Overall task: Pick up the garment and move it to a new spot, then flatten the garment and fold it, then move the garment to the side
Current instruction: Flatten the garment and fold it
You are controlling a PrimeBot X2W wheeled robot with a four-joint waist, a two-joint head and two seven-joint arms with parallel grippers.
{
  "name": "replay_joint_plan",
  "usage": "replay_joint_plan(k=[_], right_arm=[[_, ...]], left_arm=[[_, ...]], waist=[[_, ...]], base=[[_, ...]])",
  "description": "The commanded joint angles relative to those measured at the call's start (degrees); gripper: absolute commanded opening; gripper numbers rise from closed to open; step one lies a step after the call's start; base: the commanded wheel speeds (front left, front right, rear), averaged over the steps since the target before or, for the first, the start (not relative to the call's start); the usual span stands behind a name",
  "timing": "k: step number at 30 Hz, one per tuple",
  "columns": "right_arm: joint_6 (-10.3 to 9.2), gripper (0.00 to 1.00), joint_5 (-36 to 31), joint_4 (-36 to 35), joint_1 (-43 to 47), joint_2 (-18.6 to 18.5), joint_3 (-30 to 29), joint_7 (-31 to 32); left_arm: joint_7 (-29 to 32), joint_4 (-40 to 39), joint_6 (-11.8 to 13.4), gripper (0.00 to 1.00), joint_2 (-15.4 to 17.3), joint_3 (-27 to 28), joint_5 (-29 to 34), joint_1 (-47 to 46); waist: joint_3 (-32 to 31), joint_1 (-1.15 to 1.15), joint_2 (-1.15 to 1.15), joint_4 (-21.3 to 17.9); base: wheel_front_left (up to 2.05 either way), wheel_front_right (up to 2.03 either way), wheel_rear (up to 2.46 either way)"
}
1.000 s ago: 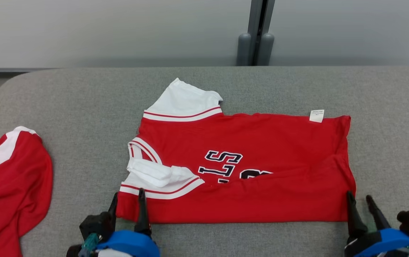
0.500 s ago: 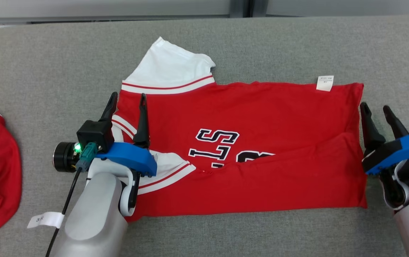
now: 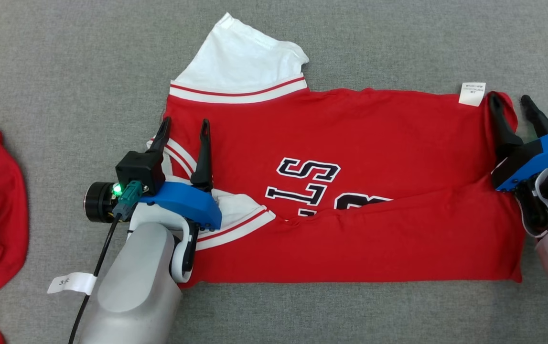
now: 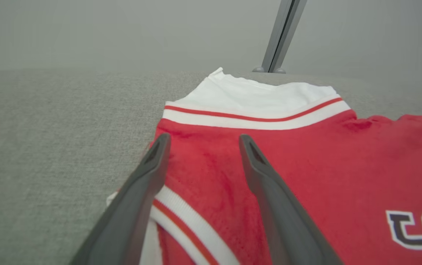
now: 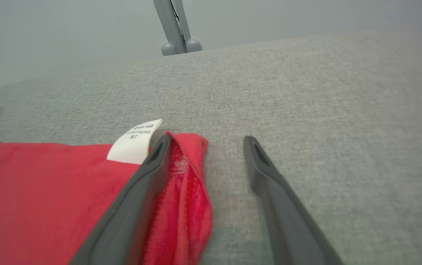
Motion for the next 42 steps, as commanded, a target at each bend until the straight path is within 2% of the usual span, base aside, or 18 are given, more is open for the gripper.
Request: replay_joint_plan(k=[1, 11, 20, 21, 22, 25, 31, 34, 38, 42], right_arm=[[0.01, 1.0, 0.5, 0.1, -0.9, -0.3, 0.7, -0.6], [0.01, 1.0, 3.2, -2.4, -0.5, -1.6, 7.5, -4.2], [0.01, 1.0, 1.5, 3.5, -3.6, -1.2, 9.4, -4.6], [0.01, 0.96, 1.2, 4.0, -3.9, -1.1, 9.4, -4.7], [0.01, 0.66, 1.2, 4.5, -4.2, -1.0, 9.4, -4.9], [0.01, 0.0, 1.3, 5.7, -4.5, -0.8, 9.2, -5.0], [0.01, 0.0, 2.2, 5.9, -4.8, -1.0, 9.2, -5.3], [0.01, 0.0, 2.5, 5.3, -5.5, -0.8, 9.6, -5.3], [0.0, 0.0, 2.9, 4.1, -6.9, -0.4, 10.4, -5.3], [0.01, 0.0, 4.4, 2.6, -8.2, 1.1, 11.3, -5.3]], left_arm=[[0.0, -0.4, 0.2, 1.0, 0.0, -0.1, -0.3, 0.5], [0.0, -3.6, 0.6, 1.0, -0.1, -1.0, -1.4, 2.8], [0.0, -2.9, 1.0, 1.0, -0.1, -1.7, -1.7, 1.6], [0.0, -2.9, 1.1, 1.0, -0.1, -1.7, -1.6, 1.5], [0.0, -2.8, 1.1, 1.0, -0.1, -1.6, -1.6, 1.4], [0.0, -3.0, 1.1, 1.0, -0.1, -1.1, -1.3, 1.3], [0.0, -2.6, -0.1, 1.0, 0.4, 0.2, -0.1, -1.4], [1.3, 0.2, -3.1, 1.0, 2.1, -0.6, 0.4, -6.4], [8.8, 3.5, -6.2, 1.0, 5.3, -1.9, 0.2, -15.7], [18.2, 5.7, -7.8, 1.0, 8.3, -2.8, -1.2, -23.6]], waist=[[0.0, -0.01, 0.0, 0.1], [-1.0, -0.01, 0.0, -0.6], [0.0, -0.01, 0.0, -0.3], [0.0, -0.01, 0.0, -0.2], [0.1, -0.01, 0.0, -0.1], [0.0, -0.01, 0.0, 0.0], [0.2, -0.01, 0.0, -0.6], [1.2, -0.01, 0.0, -1.2], [3.0, -0.01, 0.0, -2.4], [4.9, -0.01, 0.0, -4.6]], base=[[0.0, 0.0, 0.0], [0.0, 0.0, 0.0], [0.0, 0.0, 0.0], [0.0, 0.0, 0.0], [0.0, 0.0, 0.0], [0.0, 0.0, 0.0], [0.0, 0.0, 0.0], [0.0, 0.0, 0.0], [0.0, 0.0, 0.0], [0.0, 0.0, 0.0]])
